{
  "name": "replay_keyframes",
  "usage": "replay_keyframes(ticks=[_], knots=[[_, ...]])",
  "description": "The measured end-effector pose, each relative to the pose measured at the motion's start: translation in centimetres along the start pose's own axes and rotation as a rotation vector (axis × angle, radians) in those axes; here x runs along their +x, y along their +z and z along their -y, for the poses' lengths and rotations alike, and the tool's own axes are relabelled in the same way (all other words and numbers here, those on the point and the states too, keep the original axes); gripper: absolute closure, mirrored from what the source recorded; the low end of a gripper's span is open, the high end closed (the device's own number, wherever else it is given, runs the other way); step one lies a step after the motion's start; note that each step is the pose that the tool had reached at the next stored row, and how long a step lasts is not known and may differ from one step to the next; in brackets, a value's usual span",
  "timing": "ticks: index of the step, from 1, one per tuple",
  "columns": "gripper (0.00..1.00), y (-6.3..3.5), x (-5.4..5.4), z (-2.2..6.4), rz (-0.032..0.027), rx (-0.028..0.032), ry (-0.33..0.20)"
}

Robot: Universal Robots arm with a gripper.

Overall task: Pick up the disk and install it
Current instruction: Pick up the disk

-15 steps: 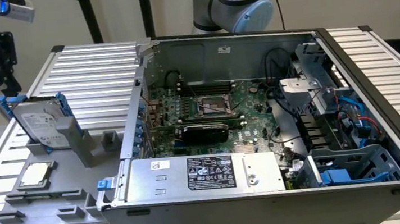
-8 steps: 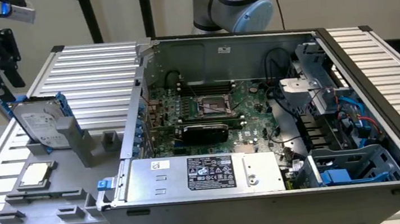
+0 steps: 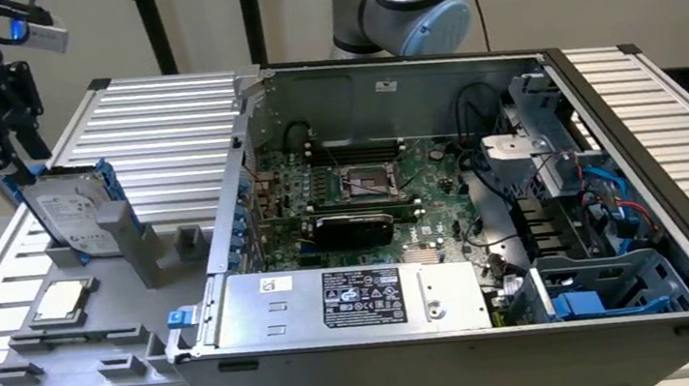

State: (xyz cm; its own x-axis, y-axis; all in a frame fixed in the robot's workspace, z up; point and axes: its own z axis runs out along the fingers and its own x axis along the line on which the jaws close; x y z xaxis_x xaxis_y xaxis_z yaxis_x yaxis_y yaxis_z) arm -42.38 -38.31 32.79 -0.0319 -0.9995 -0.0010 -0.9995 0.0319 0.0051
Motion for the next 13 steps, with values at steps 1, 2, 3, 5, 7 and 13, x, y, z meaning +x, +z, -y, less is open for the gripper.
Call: replay_keyframes(ticks=[1,2,3,5,7,13], knots=[[0.0,0.16,0.0,-0.01,0.0,0.0008,0.0],[0.0,0.33,0.0,-0.02,0.0,0.0013,0.0],[0.0,0.52,0.0,-0.03,0.0,0.0016,0.0],[0.0,0.87,0.0,-0.08,-0.0001,0.0018,0.0],[0.0,1.25,0.0,-0.17,0.0,0.002,0.0],[0.0,2.33,0.0,-0.38,0.0,0.0019,0.0]])
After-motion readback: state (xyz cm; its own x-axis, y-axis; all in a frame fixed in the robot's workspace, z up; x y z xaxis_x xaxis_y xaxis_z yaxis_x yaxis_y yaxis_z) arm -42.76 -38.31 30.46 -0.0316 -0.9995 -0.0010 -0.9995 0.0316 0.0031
